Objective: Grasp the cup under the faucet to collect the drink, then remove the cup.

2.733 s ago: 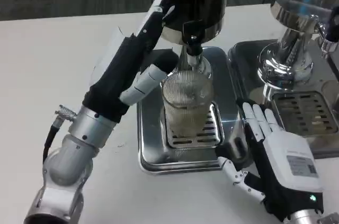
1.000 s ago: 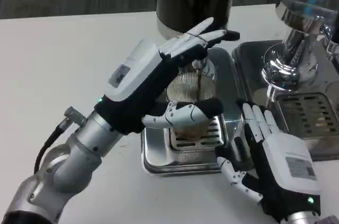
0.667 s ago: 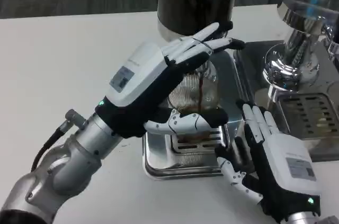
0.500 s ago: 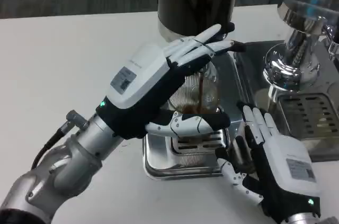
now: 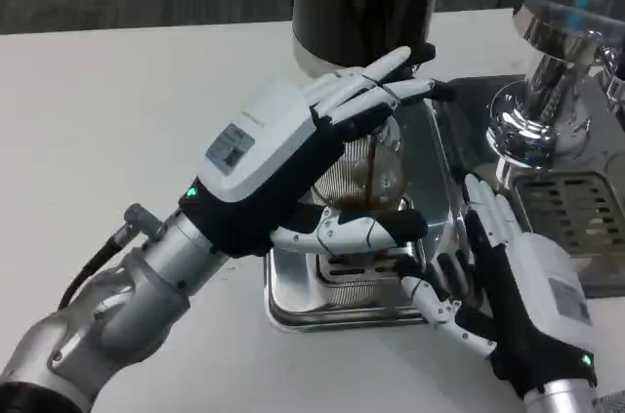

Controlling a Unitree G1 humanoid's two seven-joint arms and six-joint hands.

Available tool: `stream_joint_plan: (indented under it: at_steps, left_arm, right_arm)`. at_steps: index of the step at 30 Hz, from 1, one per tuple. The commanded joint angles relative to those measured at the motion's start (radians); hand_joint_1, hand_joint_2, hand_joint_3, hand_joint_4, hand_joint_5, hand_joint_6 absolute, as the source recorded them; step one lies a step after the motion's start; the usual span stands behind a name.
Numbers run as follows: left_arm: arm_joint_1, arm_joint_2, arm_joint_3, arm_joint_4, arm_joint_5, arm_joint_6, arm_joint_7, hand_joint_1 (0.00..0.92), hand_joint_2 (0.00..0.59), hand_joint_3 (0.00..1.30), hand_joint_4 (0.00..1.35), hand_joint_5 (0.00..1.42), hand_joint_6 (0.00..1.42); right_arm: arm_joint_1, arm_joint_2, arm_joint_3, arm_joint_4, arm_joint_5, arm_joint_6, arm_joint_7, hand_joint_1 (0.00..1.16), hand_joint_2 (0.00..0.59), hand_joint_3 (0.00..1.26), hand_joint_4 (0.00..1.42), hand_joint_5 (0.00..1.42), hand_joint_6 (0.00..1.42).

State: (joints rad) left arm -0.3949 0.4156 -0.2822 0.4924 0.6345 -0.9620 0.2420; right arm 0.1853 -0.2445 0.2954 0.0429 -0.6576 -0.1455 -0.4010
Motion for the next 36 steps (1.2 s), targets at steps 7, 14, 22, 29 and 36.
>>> stream_joint_plan:
  at_steps: [7,14,22,29,36]
  left_arm:
    - [0.016,0.011,-0.061,0.003,0.045,-0.005,-0.029,0.000,0.165,0.27,0.07,0.27,0.25]
    - [0.016,0.014,-0.060,0.004,0.042,-0.002,-0.027,0.000,0.166,0.27,0.07,0.27,0.25]
    - [0.019,0.021,-0.056,0.005,0.039,0.003,-0.027,0.000,0.172,0.27,0.07,0.27,0.25]
    - [0.021,0.027,-0.051,0.008,0.038,0.005,-0.022,0.000,0.173,0.27,0.07,0.27,0.25]
    - [0.022,0.030,-0.049,0.008,0.033,0.006,-0.023,0.000,0.171,0.28,0.07,0.27,0.25]
  right_arm:
    - [-0.068,0.014,-0.025,0.059,0.120,-0.079,0.076,0.40,0.276,0.00,0.00,0.02,0.20]
    - [-0.121,0.024,-0.035,0.126,0.214,-0.136,0.157,0.48,0.240,0.00,0.00,0.00,0.16]
    - [-0.179,0.039,-0.046,0.190,0.261,-0.161,0.220,0.55,0.205,0.00,0.00,0.00,0.11]
    - [-0.223,0.055,-0.055,0.244,0.302,-0.179,0.261,0.57,0.197,0.00,0.00,0.00,0.10]
    - [-0.254,0.066,-0.057,0.282,0.312,-0.194,0.275,0.57,0.197,0.00,0.00,0.00,0.10]
